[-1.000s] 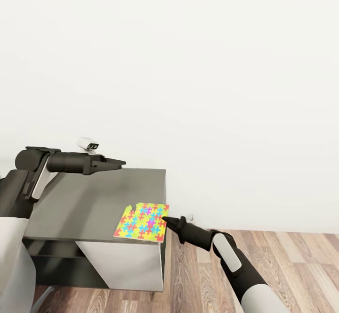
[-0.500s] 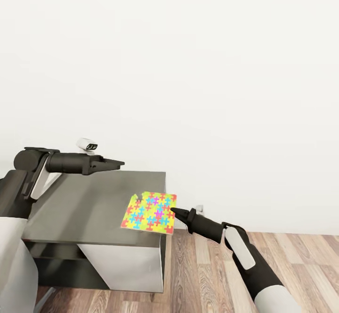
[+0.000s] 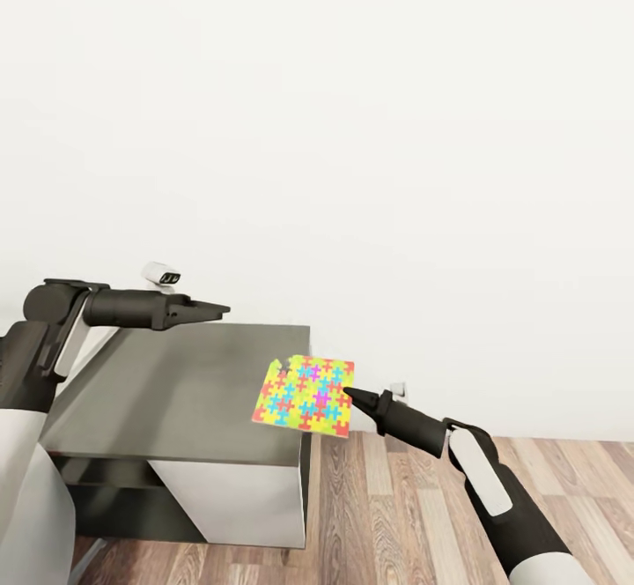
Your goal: Put all the toys in the child's room - the three board games (two on the bed and one on the table), the two jigsaw puzzles on the table, and the tennis ball on the table - inside the toy box on the table in the child's room.
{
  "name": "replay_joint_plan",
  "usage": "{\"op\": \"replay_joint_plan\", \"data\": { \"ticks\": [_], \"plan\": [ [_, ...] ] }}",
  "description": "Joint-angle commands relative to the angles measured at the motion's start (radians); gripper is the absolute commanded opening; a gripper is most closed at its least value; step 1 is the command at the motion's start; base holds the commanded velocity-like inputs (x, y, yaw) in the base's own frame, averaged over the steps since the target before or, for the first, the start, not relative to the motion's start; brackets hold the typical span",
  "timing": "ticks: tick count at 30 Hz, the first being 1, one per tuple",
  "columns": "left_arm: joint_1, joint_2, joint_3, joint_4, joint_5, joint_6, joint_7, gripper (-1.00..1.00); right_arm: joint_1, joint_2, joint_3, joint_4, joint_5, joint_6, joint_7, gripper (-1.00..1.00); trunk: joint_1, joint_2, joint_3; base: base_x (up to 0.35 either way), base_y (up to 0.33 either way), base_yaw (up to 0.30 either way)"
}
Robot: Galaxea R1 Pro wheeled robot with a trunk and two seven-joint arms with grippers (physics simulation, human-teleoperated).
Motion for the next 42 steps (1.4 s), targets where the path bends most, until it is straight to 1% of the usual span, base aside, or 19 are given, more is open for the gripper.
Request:
{"op": "replay_joint_plan", "data": {
  "ticks": [1,4,7,8,15,17,20,22,26,32,37,42],
  "plan": [
    [0.000,0.000,-0.003,0.000,0.000,0.011,-0.004,1.00,0.005,-0.004,-0.009,-0.004,0.000,0.001,0.006,-1.00,-0.004,0.007,0.002,0.000,0.000,0.000],
    [0.007,-0.001,-0.004,0.000,-0.002,0.011,-0.004,1.00,0.012,-0.005,-0.027,-0.006,0.000,-0.001,0.046,-1.00,-0.015,0.028,0.012,0.000,0.000,0.000],
    [0.029,-0.006,-0.005,0.000,-0.004,0.011,-0.004,1.00,0.019,-0.007,-0.036,-0.005,0.003,-0.004,0.105,-1.00,-0.027,0.049,0.021,0.000,0.000,0.000],
    [0.036,-0.006,-0.005,0.000,-0.004,0.011,-0.004,1.00,0.021,-0.009,-0.040,-0.005,0.003,-0.003,0.113,-1.00,-0.031,0.056,0.024,0.000,0.000,0.000],
    [0.128,-0.011,-0.004,0.001,-0.002,0.011,-0.004,1.00,0.033,-0.052,-0.074,-0.004,0.002,0.000,0.126,-1.00,-0.058,0.105,0.046,0.000,0.000,0.000],
    [0.153,-0.012,0.001,0.001,-0.002,0.011,-0.004,1.00,0.041,-0.058,-0.087,-0.004,0.002,0.000,0.126,-1.00,-0.065,0.119,0.052,0.000,0.000,0.000],
    [0.174,-0.011,0.006,0.001,-0.001,0.008,-0.004,1.00,0.049,-0.061,-0.115,-0.004,0.002,0.001,0.126,-1.00,-0.077,0.140,0.062,0.000,0.000,0.000],
    [0.190,-0.012,0.007,0.002,-0.002,0.002,-0.004,1.00,0.051,-0.062,-0.126,-0.004,0.003,0.001,0.126,-1.00,-0.084,0.154,0.068,0.000,0.000,0.000],
    [0.202,-0.012,0.010,-0.006,-0.003,-0.002,-0.004,1.00,0.052,-0.060,-0.133,-0.004,0.004,-0.003,0.124,-1.00,-0.100,0.182,0.083,0.000,0.000,-0.011],
    [0.204,-0.013,0.008,-0.008,-0.004,-0.001,-0.004,1.00,0.053,-0.061,-0.137,0.001,0.005,-0.002,0.125,-1.00,-0.123,0.224,0.106,0.000,0.000,-0.059],
    [0.205,-0.013,0.008,-0.008,-0.005,0.000,-0.004,1.00,0.048,-0.062,-0.162,-0.001,0.003,0.002,0.126,-1.00,-0.142,0.259,0.123,0.000,0.000,-0.006],
    [0.205,-0.013,0.009,-0.007,-0.003,0.000,-0.004,1.00,0.047,-0.063,-0.163,-0.002,0.002,0.003,0.127,-1.00,-0.161,0.294,0.138,0.000,0.000,0.000]
  ]
}}
